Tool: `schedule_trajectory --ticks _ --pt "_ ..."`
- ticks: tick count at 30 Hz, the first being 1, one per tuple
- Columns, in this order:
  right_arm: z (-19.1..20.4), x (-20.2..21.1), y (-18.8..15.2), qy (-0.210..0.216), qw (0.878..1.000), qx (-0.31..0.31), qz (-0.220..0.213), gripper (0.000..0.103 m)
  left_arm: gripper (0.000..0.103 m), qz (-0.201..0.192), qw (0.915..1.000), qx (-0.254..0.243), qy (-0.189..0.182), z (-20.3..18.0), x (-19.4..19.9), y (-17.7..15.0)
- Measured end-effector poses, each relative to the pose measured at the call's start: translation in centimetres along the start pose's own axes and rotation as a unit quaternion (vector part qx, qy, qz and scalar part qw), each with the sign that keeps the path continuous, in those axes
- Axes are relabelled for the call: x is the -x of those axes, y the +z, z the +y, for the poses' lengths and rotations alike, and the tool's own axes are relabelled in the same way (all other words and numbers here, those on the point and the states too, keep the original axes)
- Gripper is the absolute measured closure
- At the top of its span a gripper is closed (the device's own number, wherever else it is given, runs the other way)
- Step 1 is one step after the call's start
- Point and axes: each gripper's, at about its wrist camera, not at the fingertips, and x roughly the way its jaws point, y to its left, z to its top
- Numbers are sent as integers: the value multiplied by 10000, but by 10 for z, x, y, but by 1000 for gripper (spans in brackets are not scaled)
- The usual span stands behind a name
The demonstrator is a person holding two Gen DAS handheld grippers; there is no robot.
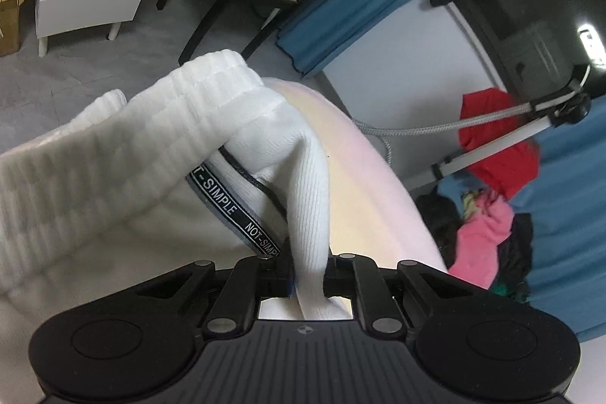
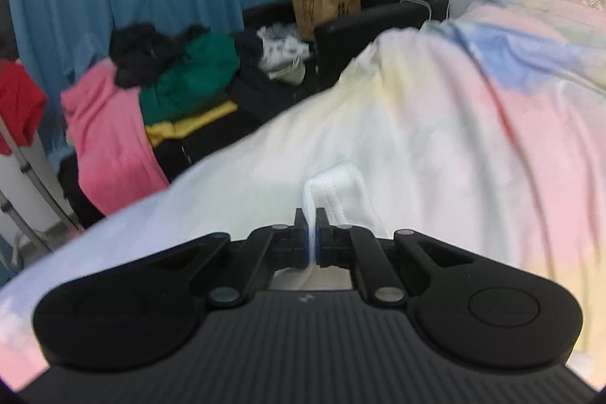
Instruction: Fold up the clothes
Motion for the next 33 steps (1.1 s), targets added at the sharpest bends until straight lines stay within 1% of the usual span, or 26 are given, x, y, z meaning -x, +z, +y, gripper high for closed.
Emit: schedule_trajectory --ticks 2,4,5,6,7,8,9,10,11,12,13,15,17,20,21,23,25,26,27,28,31,33 --pt "-7 -6 -4 54 9999 -132 47 95 87 39 9999 -95 75 -2 -7 -1" --pt "-17 -5 -3 220 9992 -306 134 88 80 89 9999 -99 -39 0 -1 -2" --pt "-22 -2 -1 328 9986 -381 167 85 72 102 9998 -104 -102 2 3 -2" --pt "-27 4 -1 414 9980 -445 173 76 57 77 9998 -130 -134 3 11 -2" --pt "-33 14 -1 464 9976 -490 130 65 47 22 9998 -207 -74 2 20 -3" --pt "-39 23 -1 514 9972 -534 88 60 38 -35 9996 -287 -10 2 30 -4" --pt "-45 34 -1 554 9968 -575 44 54 37 -108 9990 -425 -59 3 44 -6" --pt "-52 47 -3 578 9965 -608 -5 52 36 -199 9978 -598 -183 2 56 -10" --pt "-60 60 -5 599 9961 -643 -26 51 33 -246 9974 -622 -255 4 67 -15" --pt "-68 72 -7 632 9956 -687 5 51 28 -292 9970 -639 -323 6 77 -21" --pt "-77 84 -11 720 9946 -744 39 51 26 -338 9965 -656 -392 8 88 -26" --pt "-98 109 -22 966 9912 -902 100 51 24 -334 9972 -437 -516 22 104 -41" --pt "-120 130 -38 1180 9857 -1194 157 51 24 -252 9978 -183 -582 41 118 -58" --pt "-152 149 -72 1435 9706 -1889 397 47 22 -112 9968 364 -701 72 137 -83" --pt "-161 151 -85 1507 9642 -2111 544 44 22 -28 9956 592 -722 82 141 -90" --pt "-176 148 -109 1668 9480 -2556 905 43 21 113 9918 1021 -762 98 143 -105" --pt "-185 137 -128 1846 9277 -2953 1345 43 21 208 9905 1196 -639 105 141 -115" --pt "-187 132 -133 1919 9194 -3083 1513 43 21 246 9906 1192 -626 104 136 -116" --pt "-188 127 -138 1984 9139 -3157 1608 43 21 283 9907 1184 -616 104 131 -117" --pt "-187 123 -140 2035 9140 -3135 1578 43 21 320 9907 1176 -606 104 126 -118" --pt "-182 109 -141 2057 9149 -3155 1452 44 23 228 9907 1157 -679 102 109 -118" --pt "-179 98 -142 2047 9135 -3262 1311 44 26 -7 9911 1136 -700 104 100 -117"
